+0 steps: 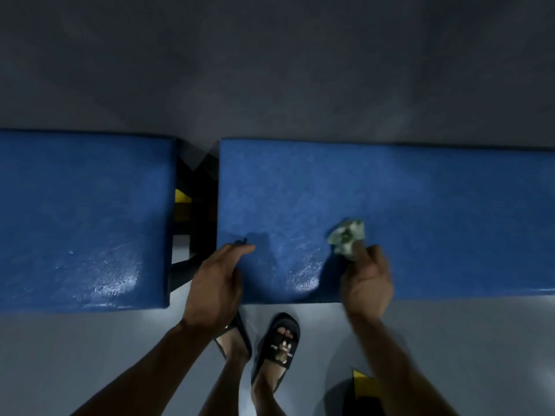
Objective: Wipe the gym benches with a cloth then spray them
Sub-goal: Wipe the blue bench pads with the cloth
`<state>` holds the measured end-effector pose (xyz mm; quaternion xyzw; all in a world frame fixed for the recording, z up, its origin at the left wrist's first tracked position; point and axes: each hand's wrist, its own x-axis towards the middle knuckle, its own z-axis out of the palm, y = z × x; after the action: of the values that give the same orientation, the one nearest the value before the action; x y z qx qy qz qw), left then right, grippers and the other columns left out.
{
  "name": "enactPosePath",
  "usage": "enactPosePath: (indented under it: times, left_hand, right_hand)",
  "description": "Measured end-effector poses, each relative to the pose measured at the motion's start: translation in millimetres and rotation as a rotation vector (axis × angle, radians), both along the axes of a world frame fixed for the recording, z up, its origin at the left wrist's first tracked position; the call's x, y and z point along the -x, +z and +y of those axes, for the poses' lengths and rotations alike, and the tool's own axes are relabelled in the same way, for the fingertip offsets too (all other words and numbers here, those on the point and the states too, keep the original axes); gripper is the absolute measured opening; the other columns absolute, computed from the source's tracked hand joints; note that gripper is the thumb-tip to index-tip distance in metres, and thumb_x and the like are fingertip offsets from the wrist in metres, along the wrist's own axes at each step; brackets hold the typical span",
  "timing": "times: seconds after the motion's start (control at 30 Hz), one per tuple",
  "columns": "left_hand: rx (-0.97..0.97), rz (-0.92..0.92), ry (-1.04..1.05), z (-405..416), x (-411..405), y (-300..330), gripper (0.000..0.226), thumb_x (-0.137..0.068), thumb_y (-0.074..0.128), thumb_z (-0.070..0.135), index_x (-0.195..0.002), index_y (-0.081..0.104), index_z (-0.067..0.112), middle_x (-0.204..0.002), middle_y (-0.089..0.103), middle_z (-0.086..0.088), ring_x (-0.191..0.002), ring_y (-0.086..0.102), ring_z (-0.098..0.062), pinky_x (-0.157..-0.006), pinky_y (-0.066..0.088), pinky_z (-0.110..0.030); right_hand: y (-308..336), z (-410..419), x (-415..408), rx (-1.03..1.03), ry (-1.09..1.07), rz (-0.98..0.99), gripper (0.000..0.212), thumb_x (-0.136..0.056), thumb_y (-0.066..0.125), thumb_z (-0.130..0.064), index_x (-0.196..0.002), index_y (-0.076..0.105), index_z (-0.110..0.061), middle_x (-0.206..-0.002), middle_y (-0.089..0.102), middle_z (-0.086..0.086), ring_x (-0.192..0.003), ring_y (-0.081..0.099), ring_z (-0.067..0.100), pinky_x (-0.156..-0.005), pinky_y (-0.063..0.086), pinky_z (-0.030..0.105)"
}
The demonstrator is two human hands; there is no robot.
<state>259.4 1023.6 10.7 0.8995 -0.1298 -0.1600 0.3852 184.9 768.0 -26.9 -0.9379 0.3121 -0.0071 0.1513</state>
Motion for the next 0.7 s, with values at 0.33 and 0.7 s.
enactPosePath:
  times: [0.33,0.7]
  left_hand:
    - [-0.154,-0.014,0.0,13.8,27.0,8.4,0.045,-0.087,0.035,0.015,-0.124,0.062,0.017,-0.124,0.064,-0.002,-0.11,0.06,-0.013,-0.092,0.041,-0.017]
    - [-0.203,0.16,0.153,45.2,58.3,6.7,0.059,-0.086,0.046,-0.01,-0.135,0.054,0.021,-0.138,0.056,-0.002,-0.122,0.054,-0.02,-0.098,0.039,-0.025]
  right_hand:
    - [14.6,46.5,4.4,-0.15,0.47,0.015,0.044,-0.083,0.053,-0.028,-0.126,0.058,-0.024,-0.105,0.062,0.006,-0.081,0.061,0.031,-0.065,0.054,0.037]
    - [21.5,-58.0,47.8,-0.024,-0.012,0.111,0.026,-0.095,0.053,-0.022,-0.118,0.052,-0.011,-0.103,0.053,0.014,-0.073,0.06,0.043,-0.062,0.048,0.043]
